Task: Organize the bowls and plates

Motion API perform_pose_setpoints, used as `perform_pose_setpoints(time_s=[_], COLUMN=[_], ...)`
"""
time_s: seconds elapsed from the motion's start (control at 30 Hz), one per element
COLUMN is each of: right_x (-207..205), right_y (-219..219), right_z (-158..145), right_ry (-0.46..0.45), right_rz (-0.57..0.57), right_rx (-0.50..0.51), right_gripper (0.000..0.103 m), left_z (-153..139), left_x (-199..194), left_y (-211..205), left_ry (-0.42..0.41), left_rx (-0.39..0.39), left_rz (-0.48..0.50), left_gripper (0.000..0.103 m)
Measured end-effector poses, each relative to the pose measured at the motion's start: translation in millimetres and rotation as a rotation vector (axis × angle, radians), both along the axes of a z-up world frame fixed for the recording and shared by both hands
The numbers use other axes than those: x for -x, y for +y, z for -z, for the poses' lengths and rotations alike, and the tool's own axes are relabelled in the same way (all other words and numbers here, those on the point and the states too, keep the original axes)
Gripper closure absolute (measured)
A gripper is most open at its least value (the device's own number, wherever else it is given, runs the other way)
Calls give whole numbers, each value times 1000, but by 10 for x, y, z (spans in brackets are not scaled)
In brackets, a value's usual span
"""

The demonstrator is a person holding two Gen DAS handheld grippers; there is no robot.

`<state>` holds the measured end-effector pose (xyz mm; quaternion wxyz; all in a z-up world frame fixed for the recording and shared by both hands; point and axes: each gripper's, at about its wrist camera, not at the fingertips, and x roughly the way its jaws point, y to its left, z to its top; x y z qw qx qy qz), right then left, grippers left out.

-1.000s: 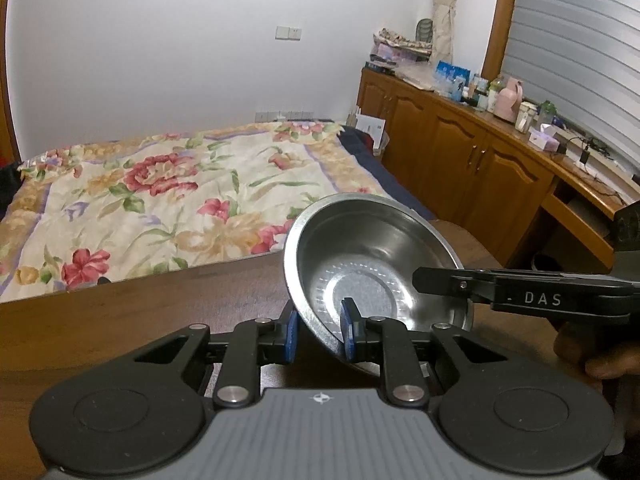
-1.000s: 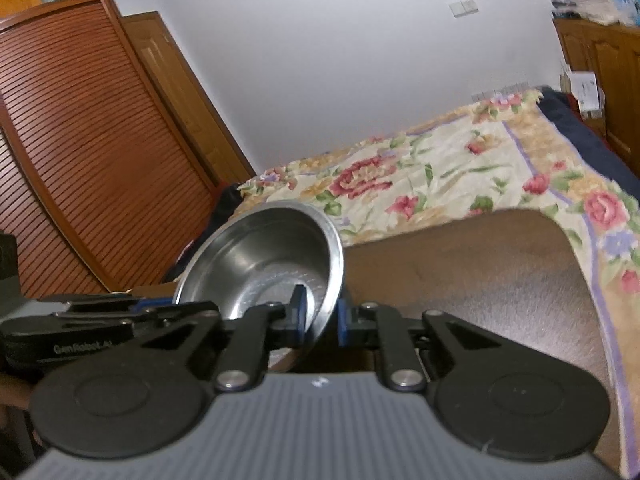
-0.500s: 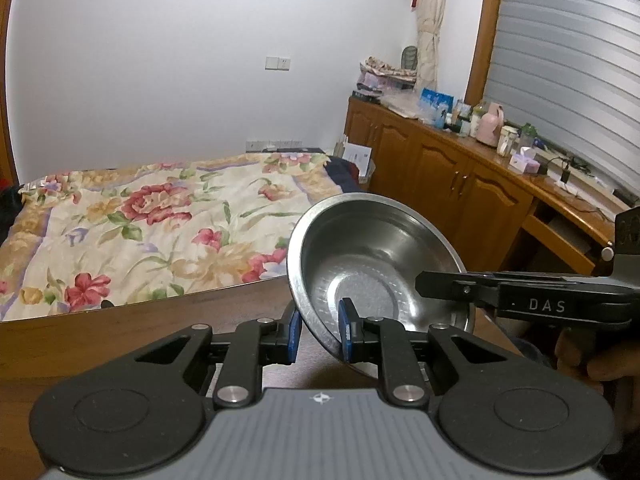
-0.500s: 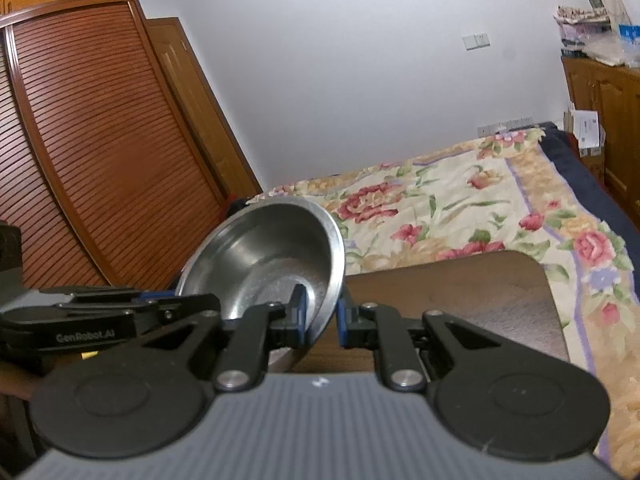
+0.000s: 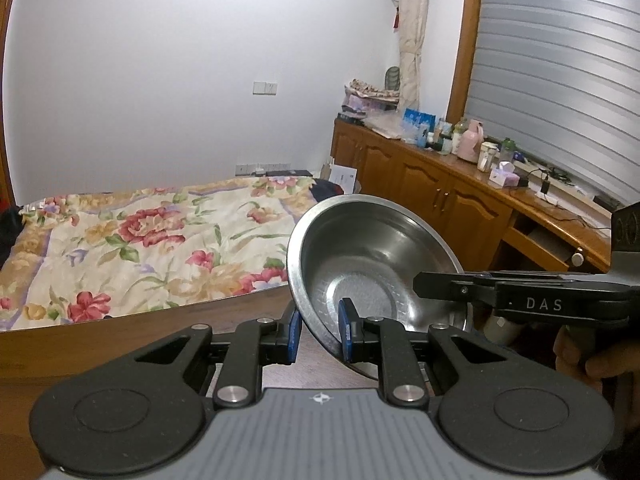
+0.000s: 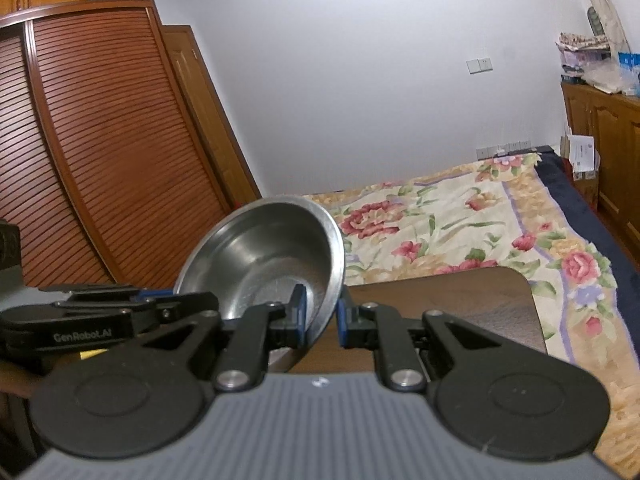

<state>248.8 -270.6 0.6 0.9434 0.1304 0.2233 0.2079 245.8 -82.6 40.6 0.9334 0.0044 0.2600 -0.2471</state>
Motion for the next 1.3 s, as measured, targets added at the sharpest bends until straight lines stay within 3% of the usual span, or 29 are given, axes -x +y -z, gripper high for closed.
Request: perform_pose_setpoints(time_s=[0.53,1.3], right_x=[407,872], right_y=[90,200], right_z=[63,429], right_ry=[15,89], right_rz=[-17,-28], right_rx=[18,39], right_gripper=[86,86], left_z=[11,467], left_x=[510,1041], left_y=[143,214], left_ry=[2,83], left_rx=[-4,-32], left_rz=[7,39], left_gripper=[81,81])
